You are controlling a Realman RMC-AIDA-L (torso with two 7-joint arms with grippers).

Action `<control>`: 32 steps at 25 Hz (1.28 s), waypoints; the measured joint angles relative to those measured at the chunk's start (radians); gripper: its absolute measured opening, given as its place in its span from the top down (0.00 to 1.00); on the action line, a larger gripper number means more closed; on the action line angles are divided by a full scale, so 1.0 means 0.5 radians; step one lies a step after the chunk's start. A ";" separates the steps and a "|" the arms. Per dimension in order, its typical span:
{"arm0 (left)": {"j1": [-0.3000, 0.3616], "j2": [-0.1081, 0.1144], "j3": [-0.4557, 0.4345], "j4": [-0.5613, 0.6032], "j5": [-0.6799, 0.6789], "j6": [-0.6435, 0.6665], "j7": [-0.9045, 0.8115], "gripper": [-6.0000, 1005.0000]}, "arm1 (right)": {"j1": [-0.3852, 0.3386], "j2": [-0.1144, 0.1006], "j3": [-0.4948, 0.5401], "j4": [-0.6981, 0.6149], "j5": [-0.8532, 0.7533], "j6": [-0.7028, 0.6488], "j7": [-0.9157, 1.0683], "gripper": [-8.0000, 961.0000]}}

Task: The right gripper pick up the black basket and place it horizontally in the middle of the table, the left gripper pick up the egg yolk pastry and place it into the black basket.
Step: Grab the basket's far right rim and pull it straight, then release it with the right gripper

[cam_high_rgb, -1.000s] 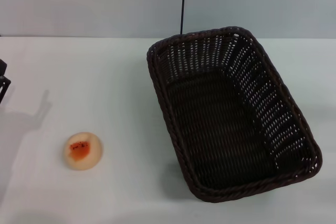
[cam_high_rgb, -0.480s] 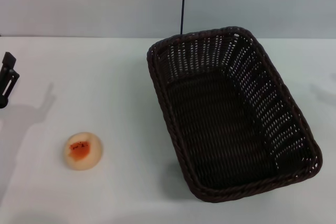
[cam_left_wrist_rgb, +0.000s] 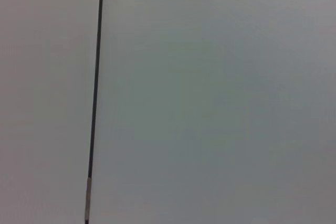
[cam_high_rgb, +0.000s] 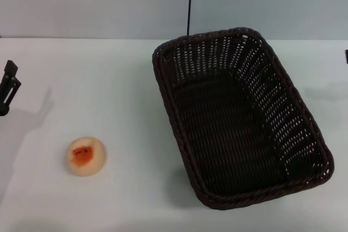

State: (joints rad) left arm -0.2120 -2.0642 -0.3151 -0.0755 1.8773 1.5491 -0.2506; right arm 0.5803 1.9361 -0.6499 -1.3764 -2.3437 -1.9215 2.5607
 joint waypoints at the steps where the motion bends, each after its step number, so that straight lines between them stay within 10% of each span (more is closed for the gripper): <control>1: -0.001 0.001 0.000 0.006 0.000 0.000 0.000 0.16 | 0.035 -0.005 -0.003 0.037 -0.032 -0.002 0.038 0.20; 15: 0.005 0.004 -0.002 0.053 -0.003 0.019 -0.003 0.17 | 0.520 0.025 -0.198 0.839 -0.507 0.363 0.131 0.20; 32: 0.065 0.002 -0.002 0.053 -0.003 0.067 -0.005 0.17 | 0.612 0.129 -0.368 1.258 -0.521 0.777 0.124 0.22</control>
State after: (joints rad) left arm -0.1796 -2.0632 -0.3160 -0.0491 1.8760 1.5824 -0.2529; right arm 0.8862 2.0005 -0.8338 -0.7472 -2.6041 -1.5329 2.6230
